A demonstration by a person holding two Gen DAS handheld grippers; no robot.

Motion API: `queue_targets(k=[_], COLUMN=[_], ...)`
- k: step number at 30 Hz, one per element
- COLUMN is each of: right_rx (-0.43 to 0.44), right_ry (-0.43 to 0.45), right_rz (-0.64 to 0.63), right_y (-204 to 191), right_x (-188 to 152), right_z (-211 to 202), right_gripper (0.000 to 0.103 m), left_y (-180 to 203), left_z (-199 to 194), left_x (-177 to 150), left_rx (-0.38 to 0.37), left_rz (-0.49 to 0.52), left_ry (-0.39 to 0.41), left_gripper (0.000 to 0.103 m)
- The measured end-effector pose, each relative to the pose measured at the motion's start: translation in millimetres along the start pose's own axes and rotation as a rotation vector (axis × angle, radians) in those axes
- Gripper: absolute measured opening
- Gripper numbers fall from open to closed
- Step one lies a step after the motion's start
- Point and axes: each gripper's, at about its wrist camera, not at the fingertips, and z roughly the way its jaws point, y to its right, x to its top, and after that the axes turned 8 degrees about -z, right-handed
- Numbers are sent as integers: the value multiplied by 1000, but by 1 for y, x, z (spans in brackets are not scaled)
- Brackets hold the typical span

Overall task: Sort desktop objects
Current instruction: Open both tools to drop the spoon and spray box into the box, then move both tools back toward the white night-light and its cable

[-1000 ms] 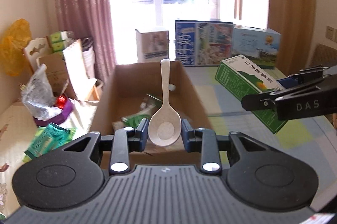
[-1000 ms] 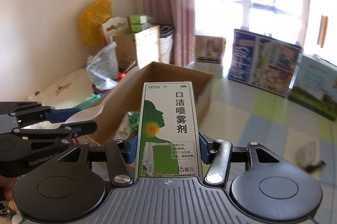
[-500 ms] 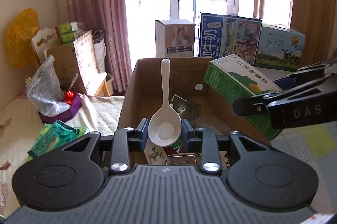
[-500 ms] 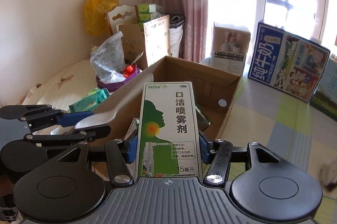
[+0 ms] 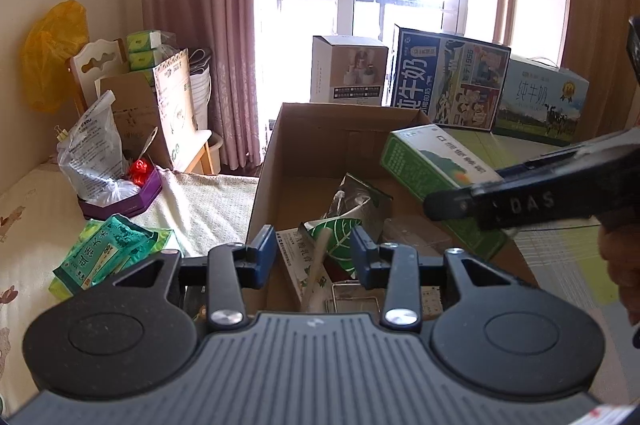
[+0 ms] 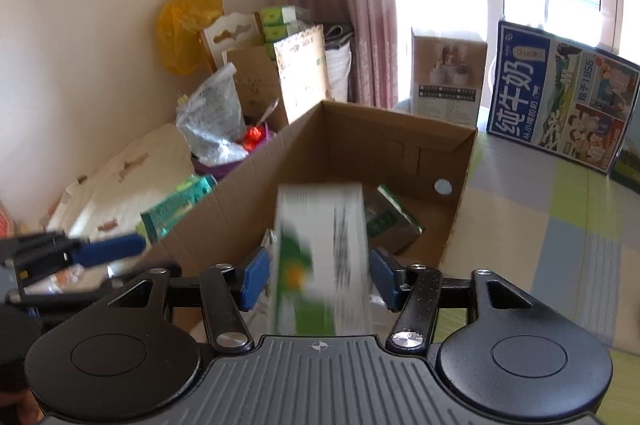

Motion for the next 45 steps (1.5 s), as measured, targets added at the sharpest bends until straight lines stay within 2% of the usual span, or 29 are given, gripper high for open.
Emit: queue_targets(k=[1,9,18,24,29,32,38,45], right_rx=[1,-52,-155,-259,-298,-309,-317,-307], right_ry=[12,30,1,-36,-63,-78,-87,-114], right_rz=[6,102,236,326,382,385,400,419], right_y=[2,30,60,89,105,112,128,148], right_x=[1,-18,-89,-141,-164,-172,-188,-206], right_z=[-3,-41,-116,-169,-202,-217,-235,-237], right_gripper=[69,76,88,96,101,101,101,101], left_y=[1,9,46,86,129,157,203,235], left_z=[0,-9,-36,-55,-64,-67,-70,-62], left_x=[0,-8,-16,-21,-29,-35,-44,-55], left_rx=[3,-12,-67,-147,-214,-255,-323,-336], left_rz=[0,-11,14,49,130,194,296,393], left_ry=[-2,-15,-25,-32,-40,-48,-74,-125], left_gripper=[35,35,43,57,87,96,101,101])
